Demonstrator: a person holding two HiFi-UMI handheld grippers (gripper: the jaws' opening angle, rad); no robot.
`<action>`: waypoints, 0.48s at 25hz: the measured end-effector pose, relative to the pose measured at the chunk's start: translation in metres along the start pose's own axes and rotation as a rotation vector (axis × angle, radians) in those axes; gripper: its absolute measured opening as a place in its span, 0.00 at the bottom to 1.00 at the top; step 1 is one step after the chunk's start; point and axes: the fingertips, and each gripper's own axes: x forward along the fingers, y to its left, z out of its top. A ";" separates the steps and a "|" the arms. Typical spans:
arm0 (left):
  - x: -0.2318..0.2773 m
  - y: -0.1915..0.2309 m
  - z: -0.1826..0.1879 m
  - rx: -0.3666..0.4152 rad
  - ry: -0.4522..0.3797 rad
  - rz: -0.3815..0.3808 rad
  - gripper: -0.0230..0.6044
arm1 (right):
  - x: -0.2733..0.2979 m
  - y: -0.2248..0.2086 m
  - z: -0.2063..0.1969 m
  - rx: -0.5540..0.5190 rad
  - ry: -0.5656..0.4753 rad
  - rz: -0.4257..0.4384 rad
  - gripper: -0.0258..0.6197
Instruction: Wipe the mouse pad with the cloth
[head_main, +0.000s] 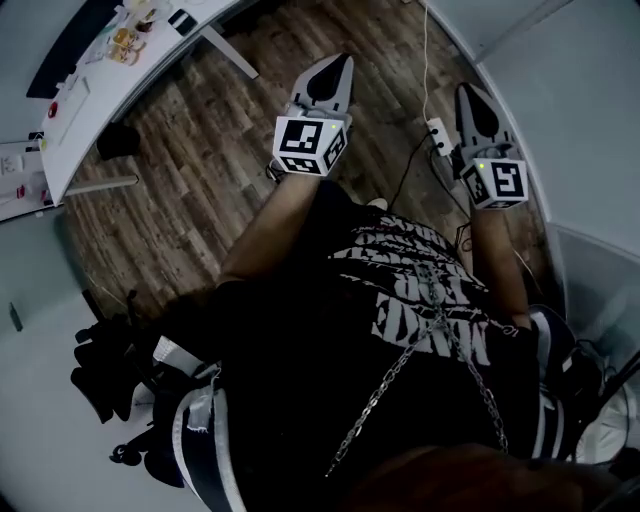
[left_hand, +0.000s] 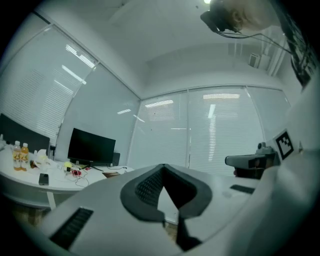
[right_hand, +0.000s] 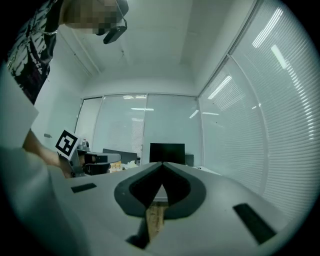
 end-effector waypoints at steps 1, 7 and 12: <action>0.001 0.002 -0.003 -0.021 0.007 0.019 0.04 | 0.002 -0.002 0.001 0.003 -0.001 0.015 0.03; 0.006 0.017 -0.005 -0.032 0.032 0.081 0.04 | 0.024 -0.015 0.004 0.023 -0.011 0.048 0.03; 0.006 0.038 -0.014 -0.031 0.044 0.112 0.04 | 0.045 -0.020 -0.018 0.052 0.010 0.050 0.03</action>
